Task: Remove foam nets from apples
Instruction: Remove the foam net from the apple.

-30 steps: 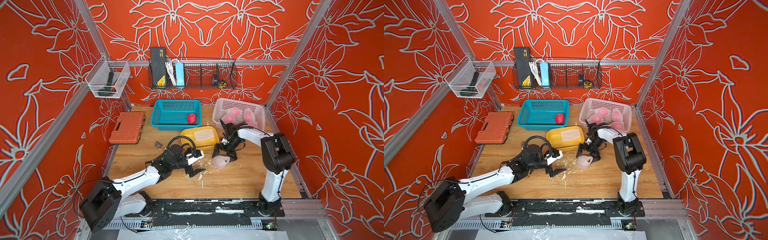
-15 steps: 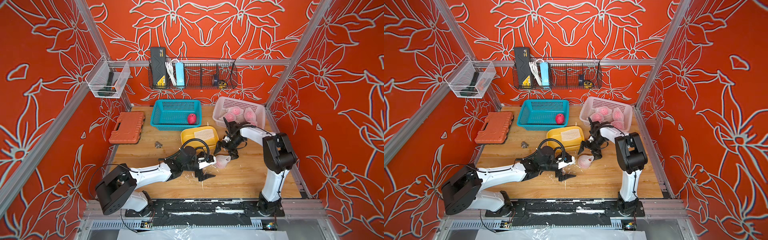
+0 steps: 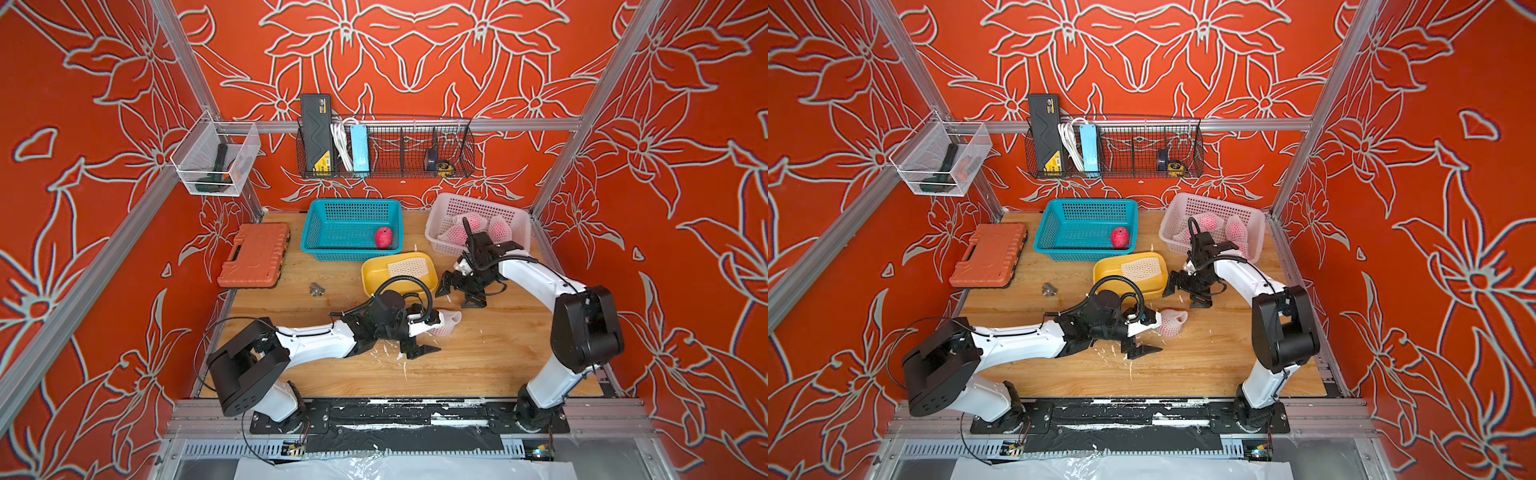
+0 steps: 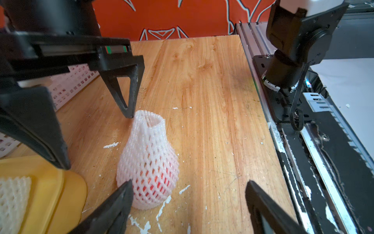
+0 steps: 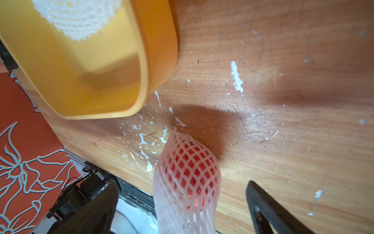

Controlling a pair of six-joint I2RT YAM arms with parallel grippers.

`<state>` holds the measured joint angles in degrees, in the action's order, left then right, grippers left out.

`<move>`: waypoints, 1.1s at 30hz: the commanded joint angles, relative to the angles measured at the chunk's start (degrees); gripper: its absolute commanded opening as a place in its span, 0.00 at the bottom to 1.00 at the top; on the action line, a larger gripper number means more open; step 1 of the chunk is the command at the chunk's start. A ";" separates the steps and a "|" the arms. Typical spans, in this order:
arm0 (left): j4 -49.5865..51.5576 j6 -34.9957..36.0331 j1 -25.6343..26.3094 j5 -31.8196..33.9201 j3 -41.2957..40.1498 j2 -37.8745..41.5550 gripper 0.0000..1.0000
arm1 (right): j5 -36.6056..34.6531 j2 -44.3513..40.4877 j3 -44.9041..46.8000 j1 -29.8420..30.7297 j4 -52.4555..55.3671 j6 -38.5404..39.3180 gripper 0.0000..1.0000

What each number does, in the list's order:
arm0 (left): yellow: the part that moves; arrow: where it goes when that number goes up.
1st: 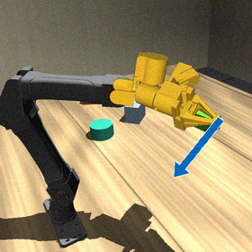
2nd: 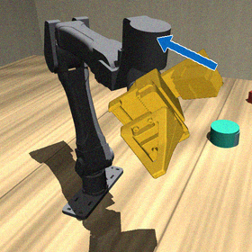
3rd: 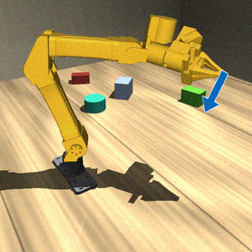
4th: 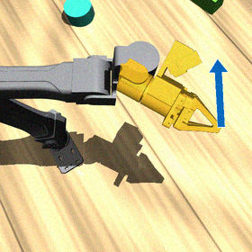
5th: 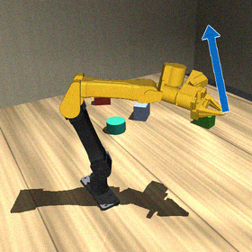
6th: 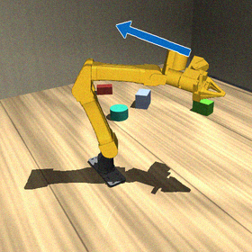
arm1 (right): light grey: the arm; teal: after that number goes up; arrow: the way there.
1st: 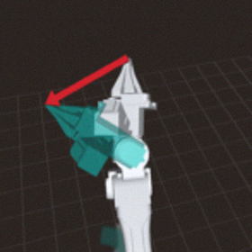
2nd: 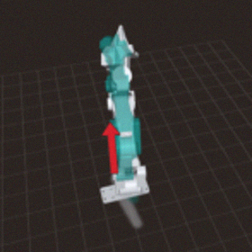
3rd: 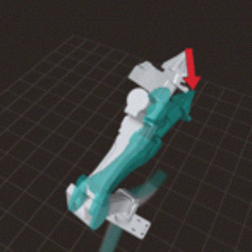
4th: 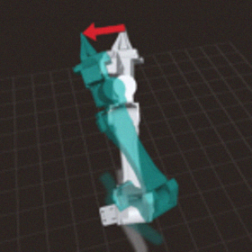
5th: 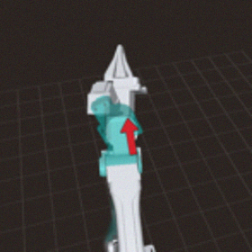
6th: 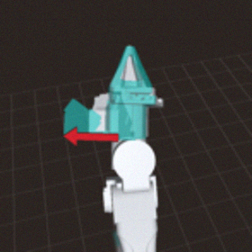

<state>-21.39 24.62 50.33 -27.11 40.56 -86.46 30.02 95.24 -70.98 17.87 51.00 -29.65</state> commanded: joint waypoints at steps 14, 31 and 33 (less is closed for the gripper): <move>-3.50 -2.02 0.89 3.58 9.61 -12.18 0.82 | -10.32 -5.72 2.96 -2.81 -6.34 1.03 0.99; -3.75 -4.47 0.13 5.64 11.30 -14.79 0.41 | -21.14 -18.84 13.73 -4.81 -18.95 9.30 0.96; -3.41 -4.58 -0.10 5.91 11.23 -14.64 0.35 | -21.15 -21.15 15.82 -4.84 -21.02 11.14 0.95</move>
<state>-23.88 20.03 50.61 -21.17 50.98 -101.10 11.49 76.62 -57.41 13.39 34.30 -22.13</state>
